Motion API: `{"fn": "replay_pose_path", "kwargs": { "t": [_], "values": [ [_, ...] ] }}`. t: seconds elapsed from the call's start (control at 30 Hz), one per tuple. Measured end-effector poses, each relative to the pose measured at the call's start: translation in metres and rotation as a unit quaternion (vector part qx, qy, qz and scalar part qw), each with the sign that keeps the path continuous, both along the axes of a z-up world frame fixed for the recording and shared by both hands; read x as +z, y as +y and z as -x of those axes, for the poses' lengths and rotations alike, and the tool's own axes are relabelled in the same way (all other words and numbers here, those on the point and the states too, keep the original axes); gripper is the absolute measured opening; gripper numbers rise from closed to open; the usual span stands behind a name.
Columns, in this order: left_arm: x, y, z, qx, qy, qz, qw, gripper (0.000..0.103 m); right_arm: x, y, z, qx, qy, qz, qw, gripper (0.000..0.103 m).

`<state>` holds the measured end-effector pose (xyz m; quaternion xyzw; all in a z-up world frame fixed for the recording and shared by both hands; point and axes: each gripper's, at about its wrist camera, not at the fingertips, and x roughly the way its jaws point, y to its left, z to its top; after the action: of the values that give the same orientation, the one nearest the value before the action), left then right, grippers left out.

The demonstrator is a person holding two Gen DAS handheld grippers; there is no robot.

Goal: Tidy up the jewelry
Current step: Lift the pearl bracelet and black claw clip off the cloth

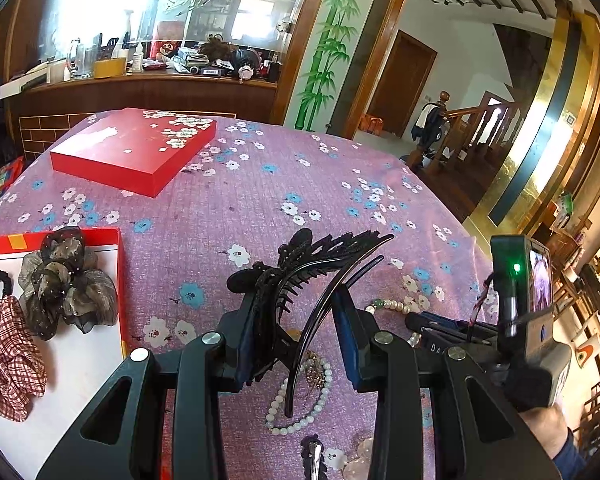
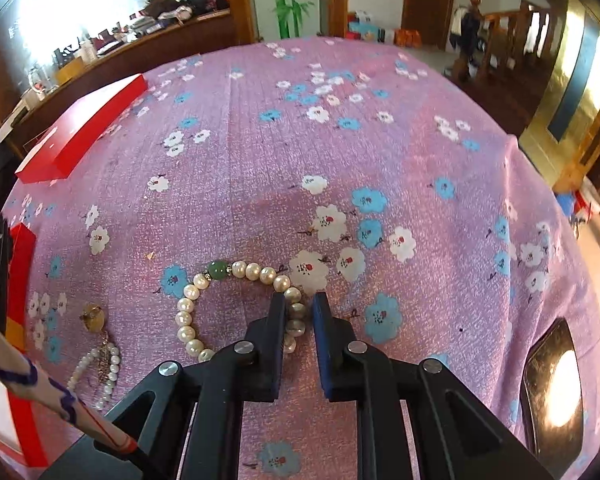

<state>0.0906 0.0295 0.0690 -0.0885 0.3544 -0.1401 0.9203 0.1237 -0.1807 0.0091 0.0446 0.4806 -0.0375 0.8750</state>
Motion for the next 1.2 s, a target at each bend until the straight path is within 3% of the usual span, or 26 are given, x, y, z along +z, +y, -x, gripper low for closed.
{"fn": "replay_pose_path", "kwargs": {
  "t": [0.1,0.3,0.43,0.7,1.2],
  "values": [
    [0.0,-0.001,0.001,0.002,-0.003,-0.003,1.0,0.034,0.001,0.004,0.004,0.014,-0.015,0.023,1.0,0.008],
    [0.003,-0.005,0.005,0.007,-0.014,-0.01,0.9998,0.034,0.039,-0.015,0.027,0.003,-0.115,-0.035,0.993,0.009],
    [0.005,-0.003,0.007,0.017,-0.022,-0.012,0.9995,0.034,0.056,-0.017,0.041,-0.005,-0.163,-0.04,0.986,0.009],
    [0.003,0.0,0.005,0.025,-0.018,-0.01,0.9995,0.034,0.071,-0.011,0.047,0.015,-0.196,-0.076,0.978,0.009],
    [0.003,-0.002,0.005,0.024,-0.02,-0.013,0.9994,0.034,0.07,-0.005,0.052,0.031,-0.194,-0.087,0.977,0.009]
  ]
}}
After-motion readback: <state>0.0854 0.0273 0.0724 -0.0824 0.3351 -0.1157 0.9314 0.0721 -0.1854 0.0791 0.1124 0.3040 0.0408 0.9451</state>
